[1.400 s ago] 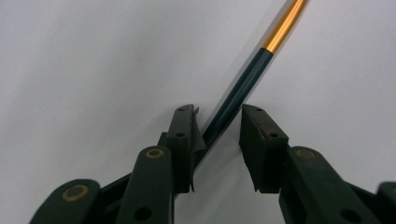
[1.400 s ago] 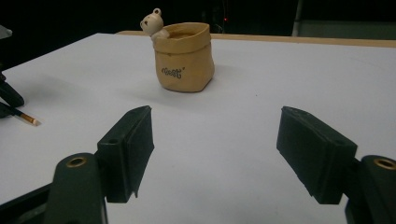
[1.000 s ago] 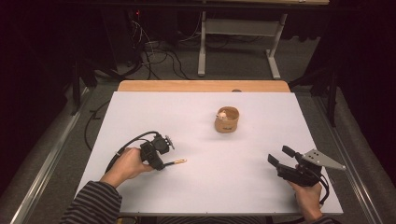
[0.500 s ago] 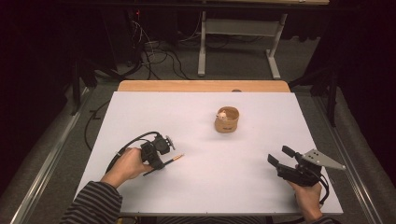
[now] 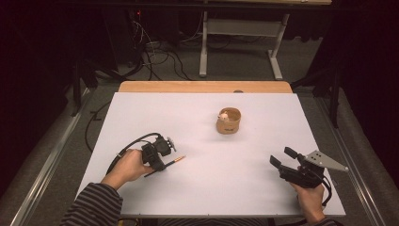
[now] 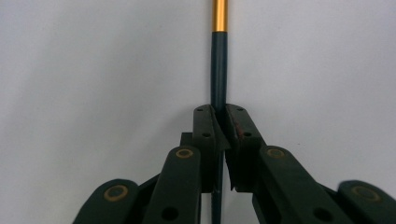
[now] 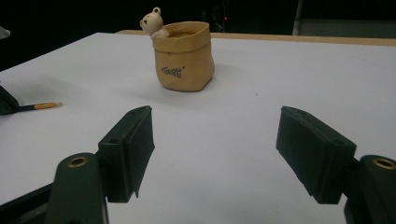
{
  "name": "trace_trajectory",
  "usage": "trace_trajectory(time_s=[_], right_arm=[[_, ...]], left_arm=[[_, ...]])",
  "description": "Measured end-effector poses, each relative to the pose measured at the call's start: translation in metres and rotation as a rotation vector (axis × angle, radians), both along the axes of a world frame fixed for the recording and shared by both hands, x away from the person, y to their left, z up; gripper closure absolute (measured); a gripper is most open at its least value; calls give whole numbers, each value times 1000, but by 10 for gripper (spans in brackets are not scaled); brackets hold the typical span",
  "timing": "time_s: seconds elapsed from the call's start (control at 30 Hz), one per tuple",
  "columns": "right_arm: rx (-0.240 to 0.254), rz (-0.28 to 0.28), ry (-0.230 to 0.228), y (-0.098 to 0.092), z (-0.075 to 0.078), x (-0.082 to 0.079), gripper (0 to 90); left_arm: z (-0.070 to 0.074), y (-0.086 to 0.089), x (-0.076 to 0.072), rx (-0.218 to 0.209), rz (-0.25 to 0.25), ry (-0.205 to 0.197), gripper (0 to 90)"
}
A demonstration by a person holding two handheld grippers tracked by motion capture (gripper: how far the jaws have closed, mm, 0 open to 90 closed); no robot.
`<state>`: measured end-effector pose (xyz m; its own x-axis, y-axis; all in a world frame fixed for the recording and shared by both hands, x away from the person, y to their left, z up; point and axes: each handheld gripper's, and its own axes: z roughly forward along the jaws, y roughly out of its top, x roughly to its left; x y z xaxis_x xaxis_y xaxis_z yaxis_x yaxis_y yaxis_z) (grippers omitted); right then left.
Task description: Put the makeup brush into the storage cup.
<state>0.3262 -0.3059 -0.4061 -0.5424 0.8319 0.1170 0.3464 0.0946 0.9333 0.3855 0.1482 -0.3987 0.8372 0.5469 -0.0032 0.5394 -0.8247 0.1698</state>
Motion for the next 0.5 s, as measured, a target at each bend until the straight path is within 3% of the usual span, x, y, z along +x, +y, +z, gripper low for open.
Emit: trace_trajectory(time_s=[0.5], right_arm=[[-5, 5, -3, 0, 0, 0, 298]], left_arm=[[0, 0, 0, 4, 3, -3, 836]])
